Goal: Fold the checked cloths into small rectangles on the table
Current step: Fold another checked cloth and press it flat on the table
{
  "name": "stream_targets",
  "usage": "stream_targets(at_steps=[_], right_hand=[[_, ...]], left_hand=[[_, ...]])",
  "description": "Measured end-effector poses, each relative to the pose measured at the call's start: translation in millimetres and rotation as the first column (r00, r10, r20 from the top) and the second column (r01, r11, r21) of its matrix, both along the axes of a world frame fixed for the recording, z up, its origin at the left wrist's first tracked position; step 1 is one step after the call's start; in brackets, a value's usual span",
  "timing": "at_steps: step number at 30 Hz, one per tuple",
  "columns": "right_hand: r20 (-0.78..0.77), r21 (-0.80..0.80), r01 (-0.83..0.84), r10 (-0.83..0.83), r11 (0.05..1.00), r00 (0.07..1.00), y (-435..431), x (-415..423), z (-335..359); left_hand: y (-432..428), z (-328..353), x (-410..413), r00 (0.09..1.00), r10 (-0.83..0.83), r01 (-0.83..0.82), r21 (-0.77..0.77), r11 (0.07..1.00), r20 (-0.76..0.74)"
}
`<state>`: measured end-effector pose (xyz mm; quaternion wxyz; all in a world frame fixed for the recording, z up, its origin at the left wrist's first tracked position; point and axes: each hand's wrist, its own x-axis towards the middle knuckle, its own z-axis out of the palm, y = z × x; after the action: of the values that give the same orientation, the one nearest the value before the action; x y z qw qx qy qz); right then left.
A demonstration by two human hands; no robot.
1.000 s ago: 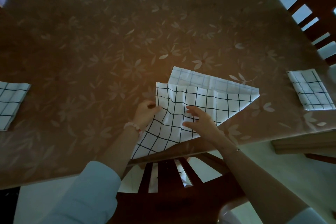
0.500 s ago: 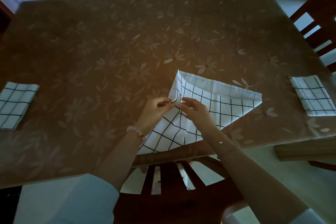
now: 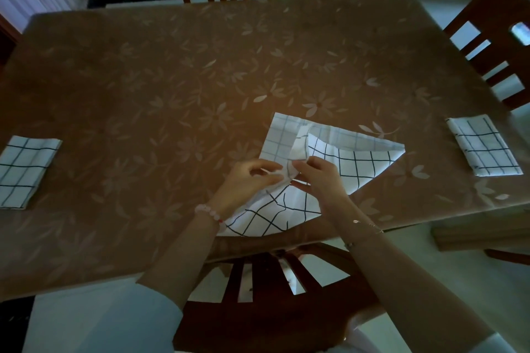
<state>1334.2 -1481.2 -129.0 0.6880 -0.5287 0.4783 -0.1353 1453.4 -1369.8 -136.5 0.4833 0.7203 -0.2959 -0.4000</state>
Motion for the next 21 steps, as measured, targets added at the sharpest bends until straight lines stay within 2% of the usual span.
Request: stream_targets(at_steps=[2,3,5,7,11,15,21], right_hand=[[0.004,0.003,0.026,-0.026,1.0,1.0,-3.9,-5.5,-0.1],[0.001,0.005,0.037,-0.037,0.999,0.999,-5.6,-8.4,-1.0],[-0.009,0.01,0.053,-0.053,0.999,0.999,-8.5,-14.0,-2.2],[-0.009,0.017,0.07,-0.07,0.997,0.998,-10.6,-20.3,-3.2],[0.0,0.034,0.11,-0.11,0.993,0.994,-13.0,-32.7,-5.5],[-0.021,0.036,0.147,-0.147,0.988,0.989,-14.4,-40.4,-7.1],[-0.052,0.006,0.173,-0.173,0.985,0.984,-17.2,-47.4,-9.2]], left_hand=[[5.9,-1.7,10.3,0.991,0.08,-0.083,-0.02,0.996,-0.106],[8.2,-3.2,16.0,0.989,0.11,-0.112,-0.016,0.994,-0.097],[10.6,-10.8,26.8,0.994,0.09,-0.093,0.043,0.995,0.064],[9.1,-19.4,32.3,0.976,-0.002,-0.023,0.112,0.993,0.216],[-2.5,-37.1,33.6,0.937,-0.078,0.002,0.219,0.976,0.34],[-15.2,-48.4,41.2,0.97,-0.004,-0.066,0.279,0.958,0.244],[-33.0,-55.2,48.2,0.995,0.042,-0.064,0.258,0.964,0.092]])
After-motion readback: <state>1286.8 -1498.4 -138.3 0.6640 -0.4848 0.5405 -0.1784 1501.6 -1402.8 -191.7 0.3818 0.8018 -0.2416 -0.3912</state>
